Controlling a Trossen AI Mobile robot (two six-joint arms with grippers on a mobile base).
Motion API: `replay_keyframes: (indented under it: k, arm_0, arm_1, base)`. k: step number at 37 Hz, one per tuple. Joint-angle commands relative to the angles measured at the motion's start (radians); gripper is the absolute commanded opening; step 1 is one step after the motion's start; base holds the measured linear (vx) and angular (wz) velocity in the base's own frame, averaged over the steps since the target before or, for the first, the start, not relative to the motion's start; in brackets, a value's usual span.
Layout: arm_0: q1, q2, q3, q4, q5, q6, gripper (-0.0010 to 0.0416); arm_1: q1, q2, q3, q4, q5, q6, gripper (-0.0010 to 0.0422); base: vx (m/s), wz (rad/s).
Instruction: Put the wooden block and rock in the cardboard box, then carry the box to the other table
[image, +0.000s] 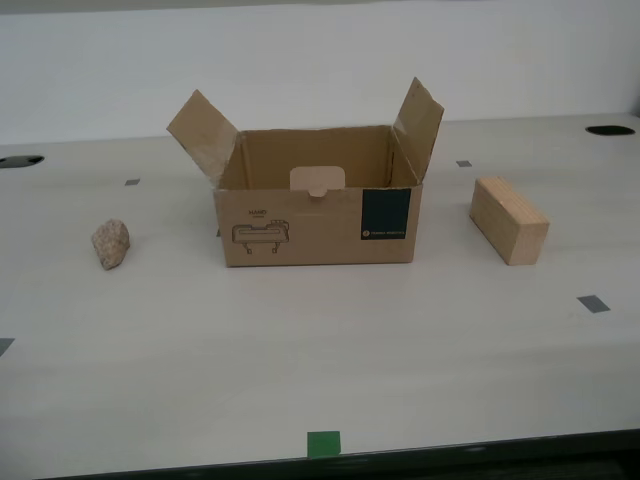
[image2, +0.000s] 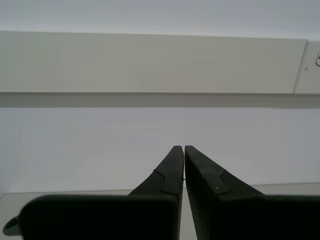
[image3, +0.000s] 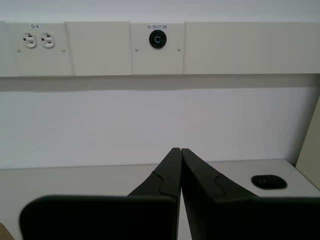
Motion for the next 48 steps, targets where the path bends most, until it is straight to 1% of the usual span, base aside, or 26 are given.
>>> replay_keyframes:
  k: [1,48]
  arm_0:
    - [0.0,0.0,0.001,0.003,0.003,0.001,0.0]
    - [0.0,0.0,0.001,0.003,0.002,0.001,0.0]
  arm_1:
    - [0.0,0.0,0.001,0.006,0.003,0.002,0.0]
    - [0.0,0.0,0.001,0.006,0.003,0.002,0.0]
  base:
    - [0.0,0.0]
    - [0.0,0.0]
